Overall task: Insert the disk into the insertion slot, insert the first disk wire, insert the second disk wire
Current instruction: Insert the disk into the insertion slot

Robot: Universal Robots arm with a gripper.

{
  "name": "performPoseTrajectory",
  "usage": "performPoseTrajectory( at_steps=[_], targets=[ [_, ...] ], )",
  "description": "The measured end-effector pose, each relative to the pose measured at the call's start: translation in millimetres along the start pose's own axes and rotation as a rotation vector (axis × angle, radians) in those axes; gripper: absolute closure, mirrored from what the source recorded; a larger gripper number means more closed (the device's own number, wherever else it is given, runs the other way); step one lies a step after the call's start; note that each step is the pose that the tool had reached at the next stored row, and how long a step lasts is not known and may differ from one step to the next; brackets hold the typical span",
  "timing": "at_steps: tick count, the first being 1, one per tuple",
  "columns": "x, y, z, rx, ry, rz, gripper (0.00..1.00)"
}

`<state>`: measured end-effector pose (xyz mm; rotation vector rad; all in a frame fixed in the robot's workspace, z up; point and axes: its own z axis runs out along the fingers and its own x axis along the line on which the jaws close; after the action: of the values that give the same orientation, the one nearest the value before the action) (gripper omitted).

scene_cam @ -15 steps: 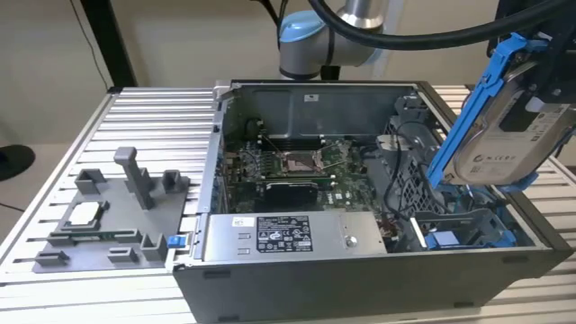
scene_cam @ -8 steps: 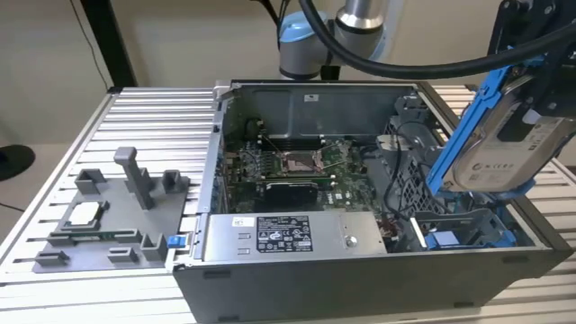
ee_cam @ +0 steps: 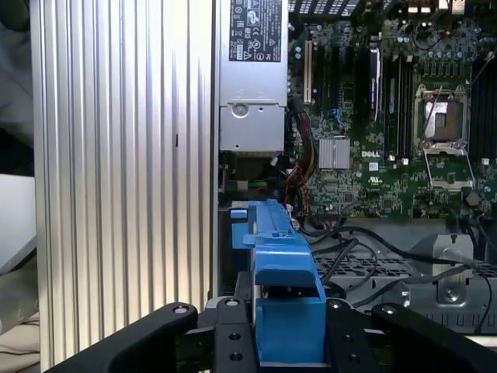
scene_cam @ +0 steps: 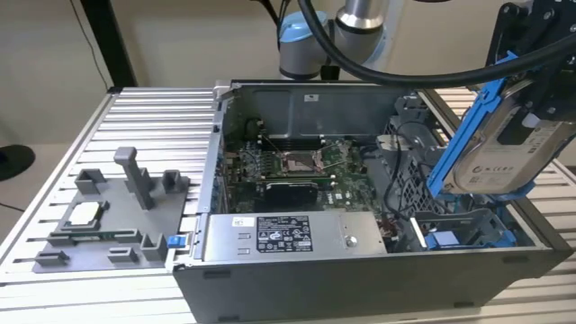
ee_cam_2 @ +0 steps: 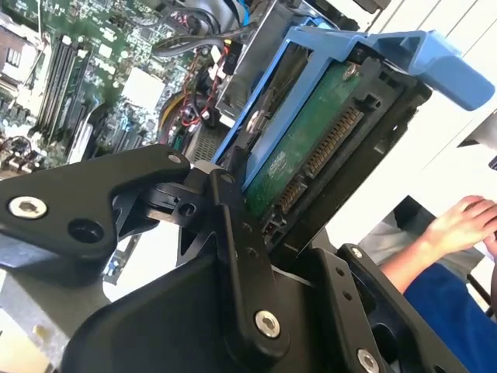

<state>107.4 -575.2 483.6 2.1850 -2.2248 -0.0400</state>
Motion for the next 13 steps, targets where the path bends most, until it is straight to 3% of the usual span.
performPoseTrajectory(
  at_steps=[13],
  targets=[
    [0.0, -1.7, 4.8, 0.0, 0.0001, 0.0, 1.0]
  ],
)
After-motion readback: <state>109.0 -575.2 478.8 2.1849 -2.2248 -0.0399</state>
